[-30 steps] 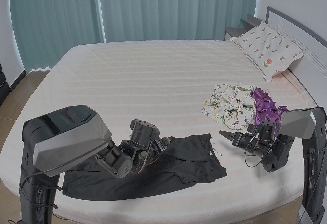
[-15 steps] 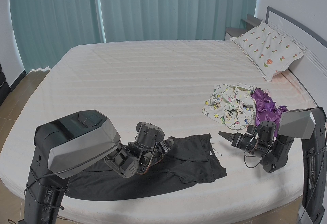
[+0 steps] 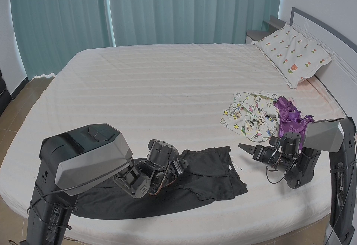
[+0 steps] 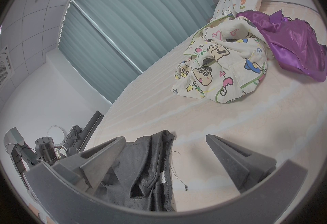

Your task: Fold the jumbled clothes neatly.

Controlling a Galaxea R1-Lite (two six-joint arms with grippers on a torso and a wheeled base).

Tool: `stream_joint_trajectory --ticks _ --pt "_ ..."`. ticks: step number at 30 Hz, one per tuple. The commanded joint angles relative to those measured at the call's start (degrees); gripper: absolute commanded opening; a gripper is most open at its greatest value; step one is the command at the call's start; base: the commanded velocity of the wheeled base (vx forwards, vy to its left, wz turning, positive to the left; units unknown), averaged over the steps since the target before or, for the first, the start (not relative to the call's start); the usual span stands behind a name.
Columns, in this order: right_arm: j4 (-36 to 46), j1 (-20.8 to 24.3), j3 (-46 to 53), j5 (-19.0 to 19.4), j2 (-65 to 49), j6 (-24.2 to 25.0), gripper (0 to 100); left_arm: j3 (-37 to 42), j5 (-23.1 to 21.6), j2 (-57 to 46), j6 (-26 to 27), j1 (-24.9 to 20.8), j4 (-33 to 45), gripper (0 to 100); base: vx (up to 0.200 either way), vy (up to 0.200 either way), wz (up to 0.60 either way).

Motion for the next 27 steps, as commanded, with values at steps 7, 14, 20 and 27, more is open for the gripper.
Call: stream_joint_trajectory --ticks 7,14,20,27 --pt "-0.1 -0.5 -0.4 0.1 -0.4 1.2 100 5.2 -3.5 -3.2 0.2 -1.1 0.0 100 0.0 0.0 0.0" --pt "-0.1 -0.5 -0.4 0.1 -0.5 1.3 100 7.8 -6.0 -4.7 0.2 -1.7 -0.2 100 0.0 0.0 0.0" --pt "-0.1 -0.3 -0.4 0.1 -0.3 1.2 100 4.7 -5.3 -4.9 -0.2 -1.4 -1.1 100 0.0 0.0 0.0" --pt "-0.1 -0.2 -0.4 0.1 -0.3 1.2 100 -1.0 -3.1 -1.8 -1.0 -0.6 -1.0 100 0.0 0.0 0.0"
